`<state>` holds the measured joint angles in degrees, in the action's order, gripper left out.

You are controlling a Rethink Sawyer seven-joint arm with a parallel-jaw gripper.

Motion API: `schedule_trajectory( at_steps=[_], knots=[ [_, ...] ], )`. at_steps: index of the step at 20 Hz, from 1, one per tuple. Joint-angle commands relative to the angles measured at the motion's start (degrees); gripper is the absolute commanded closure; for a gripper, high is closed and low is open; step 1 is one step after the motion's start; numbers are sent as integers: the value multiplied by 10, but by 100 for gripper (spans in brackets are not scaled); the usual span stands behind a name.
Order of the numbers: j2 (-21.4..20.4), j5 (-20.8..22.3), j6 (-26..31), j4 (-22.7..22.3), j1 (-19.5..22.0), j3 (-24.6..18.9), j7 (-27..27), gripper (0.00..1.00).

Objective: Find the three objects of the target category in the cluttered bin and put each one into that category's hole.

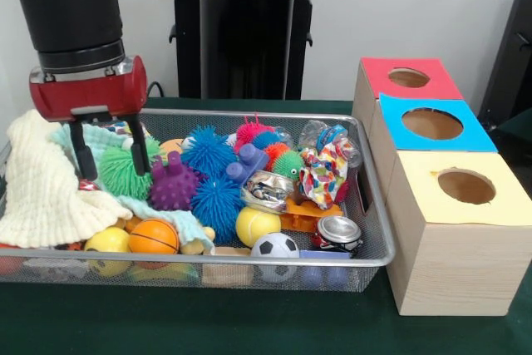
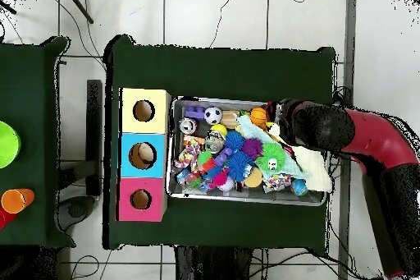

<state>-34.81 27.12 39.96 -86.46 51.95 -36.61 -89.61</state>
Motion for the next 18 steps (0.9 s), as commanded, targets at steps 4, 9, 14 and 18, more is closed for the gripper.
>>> schedule_trajectory(
  at_steps=[4, 9, 14, 18],
  knots=[
    [14, 59, 22, -17, 16, -29, 148, 0],
    [-2, 84, 1, -16, 6, -16, 115, 0],
    [-28, 112, -31, -32, -2, 2, 71, 0],
    [-45, 141, -59, -48, -6, 19, 43, 0]
  ],
)
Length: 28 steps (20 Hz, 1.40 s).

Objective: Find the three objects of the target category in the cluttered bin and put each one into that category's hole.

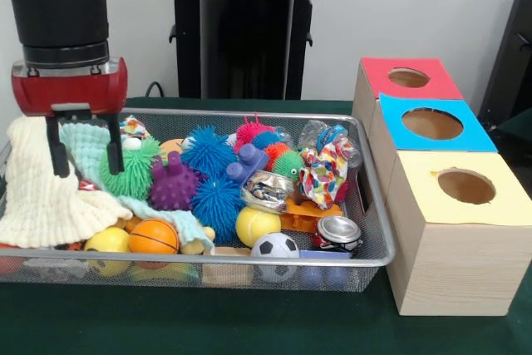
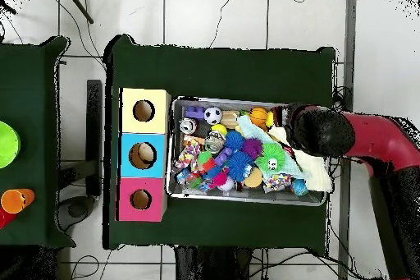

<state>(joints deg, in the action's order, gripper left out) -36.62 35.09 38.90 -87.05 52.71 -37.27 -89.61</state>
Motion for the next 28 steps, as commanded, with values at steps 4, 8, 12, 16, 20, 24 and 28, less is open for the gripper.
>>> schedule_trajectory(
  at_steps=[4, 8, 12, 16, 20, 24, 28],
  knots=[
    [-39, 87, -75, -56, -24, 48, 8, 0],
    [-45, 100, -91, -62, -34, 68, -8, 0],
    [-37, 101, -104, -69, -28, 76, 2, 0],
    [-22, 101, -116, -70, -20, 76, 11, 0],
    [-1, 104, -133, -68, -14, 82, 10, 0],
    [23, 105, -154, -68, -4, 85, 9, 0],
    [29, 97, -166, -76, 6, 82, 8, 0]
  ],
)
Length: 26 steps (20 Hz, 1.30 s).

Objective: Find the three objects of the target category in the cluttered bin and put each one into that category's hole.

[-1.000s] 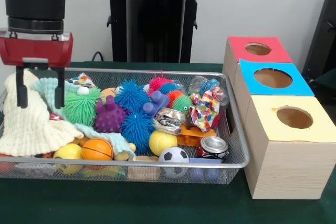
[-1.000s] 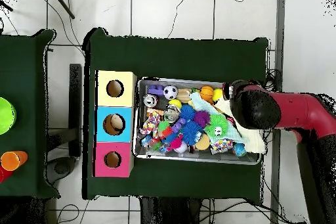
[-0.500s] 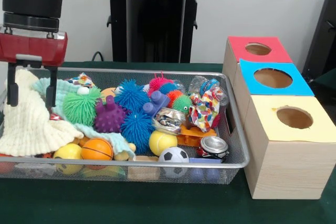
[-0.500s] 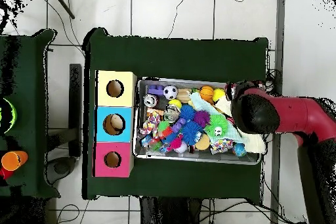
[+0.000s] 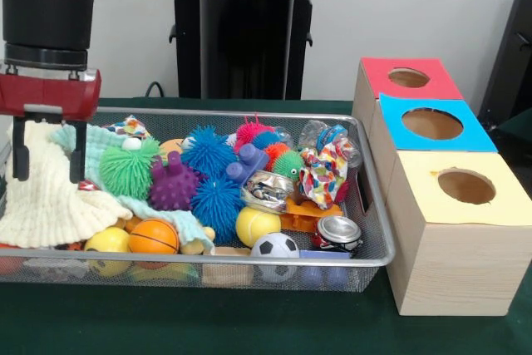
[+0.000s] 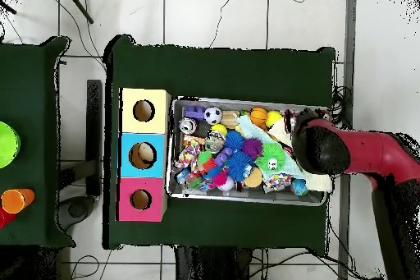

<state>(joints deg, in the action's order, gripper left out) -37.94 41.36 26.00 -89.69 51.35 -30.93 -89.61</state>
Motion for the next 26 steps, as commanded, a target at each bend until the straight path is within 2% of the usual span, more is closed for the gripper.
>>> schedule_trajectory(
  at_steps=[1, 12, 26],
  knots=[
    [50, 36, -42, -49, 22, 20, 7, 0],
    [75, 37, -50, -31, 28, 12, 18, 0],
    [163, 33, -8, 44, 55, -32, 99, 0]
  ],
)
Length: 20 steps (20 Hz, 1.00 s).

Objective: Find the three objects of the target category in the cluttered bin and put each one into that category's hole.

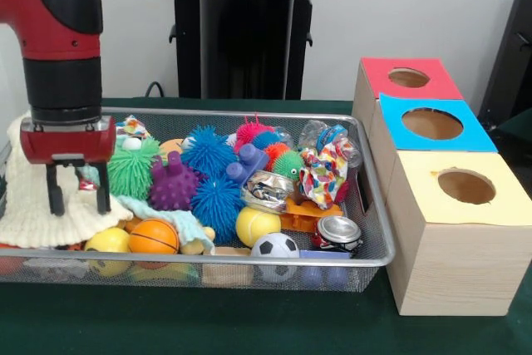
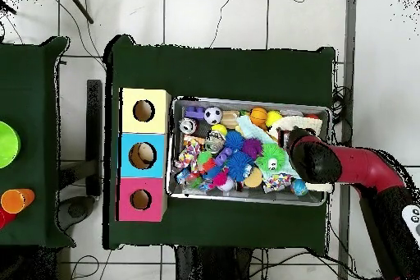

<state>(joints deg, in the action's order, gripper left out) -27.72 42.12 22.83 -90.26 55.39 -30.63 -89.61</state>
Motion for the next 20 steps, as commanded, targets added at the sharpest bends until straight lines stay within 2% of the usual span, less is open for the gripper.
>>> schedule_trajectory(
  at_steps=[1, 7, 16, 17, 19, 20],
  knots=[
    [67, 26, 23, 53, 16, -37, 102, 0],
    [98, 28, 28, 75, 26, -52, 124, 0],
    [112, 30, 40, 90, 28, -61, 132, 0],
    [111, 31, 43, 91, 28, -62, 133, 100],
    [117, 20, 26, 82, 40, -72, 116, 100],
    [113, 21, 37, 87, 32, -67, 120, 100]
  ],
)
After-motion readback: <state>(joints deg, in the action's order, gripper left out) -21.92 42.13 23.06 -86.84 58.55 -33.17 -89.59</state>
